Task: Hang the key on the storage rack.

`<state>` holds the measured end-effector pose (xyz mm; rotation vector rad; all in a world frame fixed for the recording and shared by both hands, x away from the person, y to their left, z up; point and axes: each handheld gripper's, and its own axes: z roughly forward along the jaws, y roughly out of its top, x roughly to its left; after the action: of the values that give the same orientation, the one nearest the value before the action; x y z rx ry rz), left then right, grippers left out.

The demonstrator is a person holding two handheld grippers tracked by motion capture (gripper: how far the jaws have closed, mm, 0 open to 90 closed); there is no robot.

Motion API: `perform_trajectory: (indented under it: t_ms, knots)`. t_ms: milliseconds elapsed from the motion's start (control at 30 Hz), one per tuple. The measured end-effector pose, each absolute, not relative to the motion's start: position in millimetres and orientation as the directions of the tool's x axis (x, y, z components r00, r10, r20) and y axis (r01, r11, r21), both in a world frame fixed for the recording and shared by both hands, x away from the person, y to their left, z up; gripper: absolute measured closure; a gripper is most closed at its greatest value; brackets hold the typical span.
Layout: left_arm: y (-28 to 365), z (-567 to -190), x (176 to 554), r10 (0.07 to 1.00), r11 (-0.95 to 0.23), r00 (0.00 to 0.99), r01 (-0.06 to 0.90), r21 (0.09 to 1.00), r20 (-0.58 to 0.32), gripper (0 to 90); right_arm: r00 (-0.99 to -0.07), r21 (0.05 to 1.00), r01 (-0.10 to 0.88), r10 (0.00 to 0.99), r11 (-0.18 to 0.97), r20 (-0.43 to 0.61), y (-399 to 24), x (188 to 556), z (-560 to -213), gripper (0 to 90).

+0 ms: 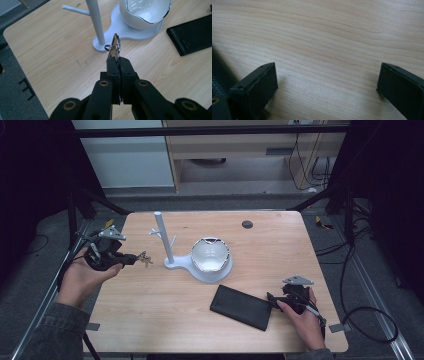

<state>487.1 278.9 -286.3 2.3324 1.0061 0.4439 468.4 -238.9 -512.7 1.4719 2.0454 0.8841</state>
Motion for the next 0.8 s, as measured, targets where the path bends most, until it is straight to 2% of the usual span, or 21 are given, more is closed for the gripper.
perform_trajectory:
  t_ms: [800]
  knots:
    - [277.9,-253.8,501.6,0.753,-0.559,0.649,0.543,0.626,0.109,87.9,-0.317,0.728,0.65,0.948,0.219,-0.002,-238.0,466.5,-512.7,3.0]
